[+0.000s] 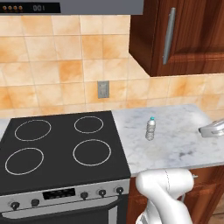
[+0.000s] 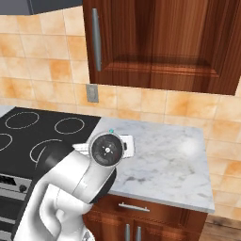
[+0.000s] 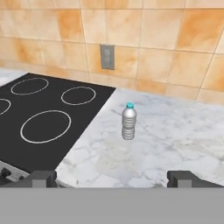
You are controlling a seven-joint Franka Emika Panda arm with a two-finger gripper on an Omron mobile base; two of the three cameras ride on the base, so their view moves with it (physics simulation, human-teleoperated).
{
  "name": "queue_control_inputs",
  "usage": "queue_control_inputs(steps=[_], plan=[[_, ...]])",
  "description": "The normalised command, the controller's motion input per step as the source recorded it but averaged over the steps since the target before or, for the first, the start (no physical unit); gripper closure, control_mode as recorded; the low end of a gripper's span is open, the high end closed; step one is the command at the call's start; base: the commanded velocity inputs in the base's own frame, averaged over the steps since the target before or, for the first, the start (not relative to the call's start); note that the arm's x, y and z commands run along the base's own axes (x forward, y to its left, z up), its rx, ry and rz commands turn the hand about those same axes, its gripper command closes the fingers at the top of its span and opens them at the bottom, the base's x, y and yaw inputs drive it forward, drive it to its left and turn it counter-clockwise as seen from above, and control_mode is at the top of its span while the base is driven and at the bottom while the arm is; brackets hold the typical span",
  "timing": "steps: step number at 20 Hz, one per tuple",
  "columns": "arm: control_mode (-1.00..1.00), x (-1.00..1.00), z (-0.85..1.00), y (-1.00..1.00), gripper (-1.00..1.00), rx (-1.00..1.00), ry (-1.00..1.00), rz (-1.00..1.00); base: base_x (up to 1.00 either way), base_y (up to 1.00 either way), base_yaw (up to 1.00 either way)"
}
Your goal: Move the drinks to the dining counter.
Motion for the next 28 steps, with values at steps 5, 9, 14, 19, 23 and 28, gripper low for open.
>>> queue_control_inputs(steps=[5, 9, 14, 19, 23, 28], plan=[[-1.00, 0.30, -0.38, -0.17, -1.00, 0.00, -0.04, 0.15, 0.00, 0.00, 0.00], [-1.00, 0.34, -0.31, -0.09, -1.00, 0.00, -0.08, 0.17, 0.00, 0.00, 0.00], [-1.00, 0.21, -0.32, 0.00, -1.00, 0.00, -0.06, 0.15, 0.00, 0.00, 0.00], [-1.00, 0.27, -0.25, 0.00, -1.00, 0.00, -0.01, 0.09, 0.00, 0.00, 0.00], [-1.00, 0.41, -0.01, 0.00, -1.00, 0.00, 0.00, 0.06, 0.00, 0.00, 0.00], [-1.00, 0.40, 0.00, 0.00, -1.00, 0.00, 0.00, 0.03, 0.00, 0.00, 0.00]])
